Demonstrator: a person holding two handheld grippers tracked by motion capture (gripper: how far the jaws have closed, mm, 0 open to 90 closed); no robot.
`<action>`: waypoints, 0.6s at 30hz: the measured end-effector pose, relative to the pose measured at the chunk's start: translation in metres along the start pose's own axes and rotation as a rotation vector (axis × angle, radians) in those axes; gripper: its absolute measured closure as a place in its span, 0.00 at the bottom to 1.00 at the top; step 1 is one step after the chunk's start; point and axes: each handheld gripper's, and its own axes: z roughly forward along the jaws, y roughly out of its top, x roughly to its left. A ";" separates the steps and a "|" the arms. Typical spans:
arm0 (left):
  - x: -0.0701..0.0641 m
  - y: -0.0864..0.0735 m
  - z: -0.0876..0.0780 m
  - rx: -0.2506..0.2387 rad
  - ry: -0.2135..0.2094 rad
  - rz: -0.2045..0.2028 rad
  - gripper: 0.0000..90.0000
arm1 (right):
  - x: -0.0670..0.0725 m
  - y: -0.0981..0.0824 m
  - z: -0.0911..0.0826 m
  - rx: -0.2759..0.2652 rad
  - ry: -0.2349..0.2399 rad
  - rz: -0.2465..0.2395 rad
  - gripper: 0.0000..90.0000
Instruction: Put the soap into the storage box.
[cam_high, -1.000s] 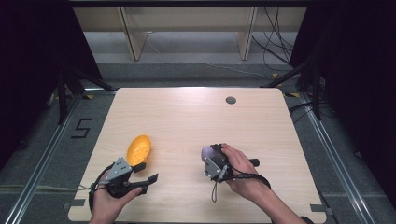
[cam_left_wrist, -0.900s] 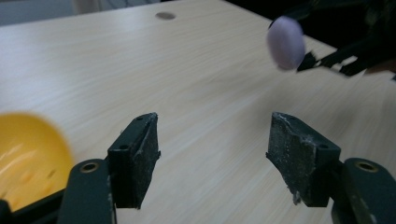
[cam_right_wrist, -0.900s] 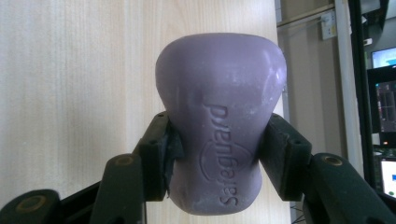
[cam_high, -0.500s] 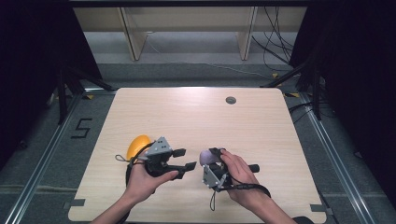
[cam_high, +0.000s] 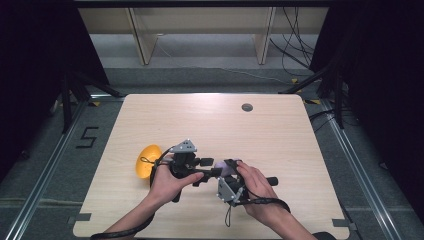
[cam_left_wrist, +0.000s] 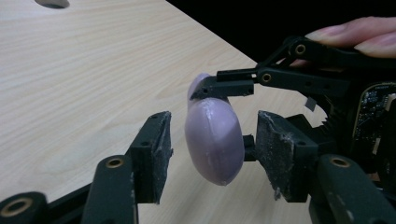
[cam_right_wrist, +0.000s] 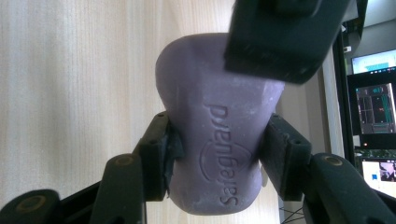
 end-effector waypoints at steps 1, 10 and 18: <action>0.000 0.000 0.000 0.000 0.000 0.000 0.50 | 0.000 0.000 0.000 0.000 0.000 0.000 0.56; 0.003 -0.002 0.011 0.028 -0.015 -0.017 0.55 | 0.001 0.003 -0.001 -0.003 -0.010 -0.001 0.56; 0.003 -0.003 0.017 0.063 -0.024 -0.026 0.58 | 0.000 0.005 -0.001 -0.012 -0.012 -0.017 0.56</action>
